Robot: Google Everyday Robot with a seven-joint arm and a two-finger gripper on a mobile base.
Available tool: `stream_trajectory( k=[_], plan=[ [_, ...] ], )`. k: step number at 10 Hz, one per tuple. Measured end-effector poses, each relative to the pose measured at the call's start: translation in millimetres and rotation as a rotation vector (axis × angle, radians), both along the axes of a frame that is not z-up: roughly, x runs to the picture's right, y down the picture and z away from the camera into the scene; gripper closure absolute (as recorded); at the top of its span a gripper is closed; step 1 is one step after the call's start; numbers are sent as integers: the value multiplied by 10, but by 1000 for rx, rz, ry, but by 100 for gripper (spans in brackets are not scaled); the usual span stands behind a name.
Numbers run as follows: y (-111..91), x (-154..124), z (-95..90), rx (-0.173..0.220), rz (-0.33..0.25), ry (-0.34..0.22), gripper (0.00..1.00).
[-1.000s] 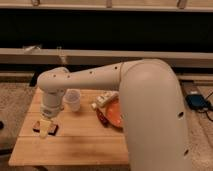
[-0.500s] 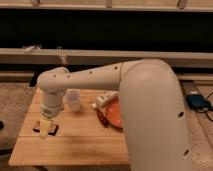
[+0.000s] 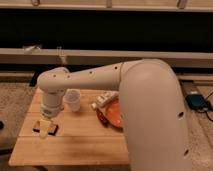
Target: Move the arm in a circular motion
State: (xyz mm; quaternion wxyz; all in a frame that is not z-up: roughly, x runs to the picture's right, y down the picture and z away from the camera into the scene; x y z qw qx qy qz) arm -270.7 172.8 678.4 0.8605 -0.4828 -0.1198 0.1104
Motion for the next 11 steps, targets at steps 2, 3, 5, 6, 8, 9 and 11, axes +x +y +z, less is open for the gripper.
stream_trajectory(
  k=[2, 3, 5, 6, 8, 9, 11],
  plan=[
    [0, 0, 0, 0, 0, 0, 20],
    [0, 0, 0, 0, 0, 0, 20],
    [0, 0, 0, 0, 0, 0, 20],
    [0, 0, -1, 0, 0, 0, 20],
    [-15, 4, -5, 15, -8, 4, 20],
    [-30, -4, -60, 44, -25, 8, 20],
    [9, 51, -211, 79, -29, 14, 20]
  ],
)
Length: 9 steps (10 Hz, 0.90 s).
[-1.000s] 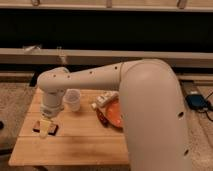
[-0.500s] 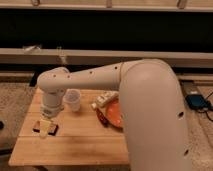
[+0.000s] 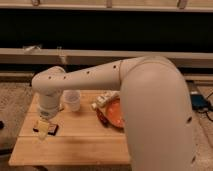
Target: Move the arm in a circular motion
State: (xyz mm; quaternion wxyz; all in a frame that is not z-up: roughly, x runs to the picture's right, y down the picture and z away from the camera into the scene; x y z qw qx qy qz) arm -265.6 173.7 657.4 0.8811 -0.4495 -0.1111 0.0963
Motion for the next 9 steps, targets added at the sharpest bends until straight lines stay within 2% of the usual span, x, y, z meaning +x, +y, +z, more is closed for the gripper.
stream_trajectory(
  k=[3, 6, 9],
  plan=[
    [196, 340, -260, 28, 18, 49, 20],
    [528, 916, -445, 3, 71, 150, 20],
    [850, 1586, -512, -31, 119, 280, 20]
  ],
)
